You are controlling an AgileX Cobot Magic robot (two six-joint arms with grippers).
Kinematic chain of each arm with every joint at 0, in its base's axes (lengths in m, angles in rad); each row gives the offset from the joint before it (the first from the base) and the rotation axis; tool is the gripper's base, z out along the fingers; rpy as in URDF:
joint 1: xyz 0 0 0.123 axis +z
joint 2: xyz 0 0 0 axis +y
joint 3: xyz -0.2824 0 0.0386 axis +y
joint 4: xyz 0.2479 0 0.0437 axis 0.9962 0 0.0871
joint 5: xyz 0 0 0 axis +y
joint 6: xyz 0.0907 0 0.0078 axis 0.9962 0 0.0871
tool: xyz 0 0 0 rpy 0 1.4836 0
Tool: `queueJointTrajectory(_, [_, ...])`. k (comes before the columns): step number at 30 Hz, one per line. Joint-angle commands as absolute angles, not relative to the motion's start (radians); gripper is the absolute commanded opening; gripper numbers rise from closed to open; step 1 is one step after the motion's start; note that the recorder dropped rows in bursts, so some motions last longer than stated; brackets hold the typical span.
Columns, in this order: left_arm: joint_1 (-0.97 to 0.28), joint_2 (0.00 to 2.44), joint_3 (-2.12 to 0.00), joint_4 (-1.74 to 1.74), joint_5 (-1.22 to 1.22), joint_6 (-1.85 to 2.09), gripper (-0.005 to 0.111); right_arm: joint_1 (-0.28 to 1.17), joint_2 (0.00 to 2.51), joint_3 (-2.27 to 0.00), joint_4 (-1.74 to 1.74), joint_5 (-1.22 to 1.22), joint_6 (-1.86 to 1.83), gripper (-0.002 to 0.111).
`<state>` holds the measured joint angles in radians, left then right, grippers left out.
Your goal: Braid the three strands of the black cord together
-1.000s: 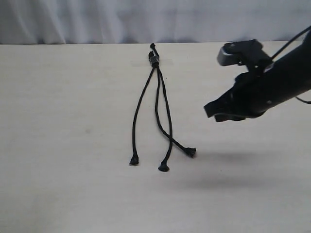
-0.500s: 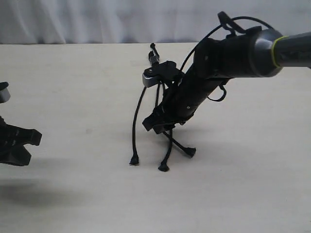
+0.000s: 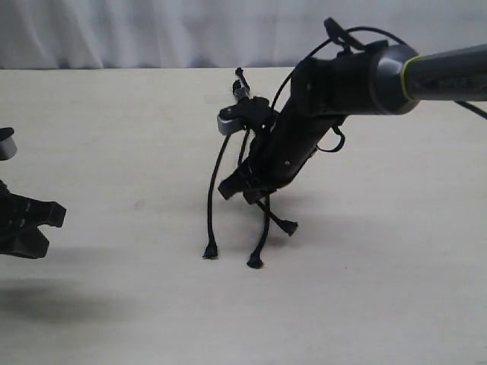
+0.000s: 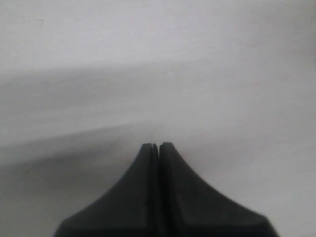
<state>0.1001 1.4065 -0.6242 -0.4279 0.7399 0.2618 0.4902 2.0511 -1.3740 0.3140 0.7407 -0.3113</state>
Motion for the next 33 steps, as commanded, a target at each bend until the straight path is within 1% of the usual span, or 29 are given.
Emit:
queueJointTrajectory(1, [0.092,1.41,-0.634,-0.436,0.741,0.268,0.0,0.49,2.018,-1.439,0.521,0.817,-0.304,0.004])
queueJointTrajectory(7, [0.092,1.41,-0.634,-0.455,0.718,0.268,0.0,0.49,2.047,-1.44,1.032,0.745,-0.546,0.004])
queueJointTrajectory(10, [0.092,1.41,-0.634,-0.457,0.708,0.268,0.0,0.5,2.085,-1.44,1.184,0.731,-0.627,0.004])
queueJointTrajectory(16, [0.092,1.41,-0.634,-0.461,0.715,0.268,0.0,0.583,2.175,-1.44,1.194,0.595,-0.675,0.005])
queueJointTrajectory(17, [0.092,1.41,-0.634,-0.461,0.717,0.268,0.0,0.595,2.184,-1.44,1.193,0.576,-0.675,0.006])
queueJointTrajectory(18, [0.092,1.41,-0.634,-0.461,0.717,0.268,0.0,0.608,2.189,-1.44,1.186,0.56,-0.677,0.01])
queueJointTrajectory(20, [0.092,1.41,-0.634,-0.461,0.717,0.27,0.0,0.62,2.191,-1.44,1.154,0.549,-0.677,0.021])
queueJointTrajectory(23, [0.092,1.41,-0.634,-0.461,0.717,0.27,0.0,0.626,2.175,-1.442,1.08,0.571,-0.673,0.045])
queueJointTrajectory(24, [0.092,1.41,-0.634,-0.461,0.717,0.27,0.0,0.621,2.163,-1.442,1.045,0.578,-0.673,0.051])
queueJointTrajectory(25, [0.092,1.41,-0.634,-0.461,0.719,0.269,0.0,0.618,2.15,-1.442,1.007,0.586,-0.664,0.054])
queueJointTrajectory(29, [0.092,1.41,-0.63,-0.466,0.719,0.269,0.0,0.616,2.087,-1.442,0.758,0.591,-0.46,0.055])
queueJointTrajectory(33, [0.092,1.41,-0.63,-0.479,0.707,0.272,0.0,0.658,2.051,-1.442,0.297,0.643,-0.074,0.055])
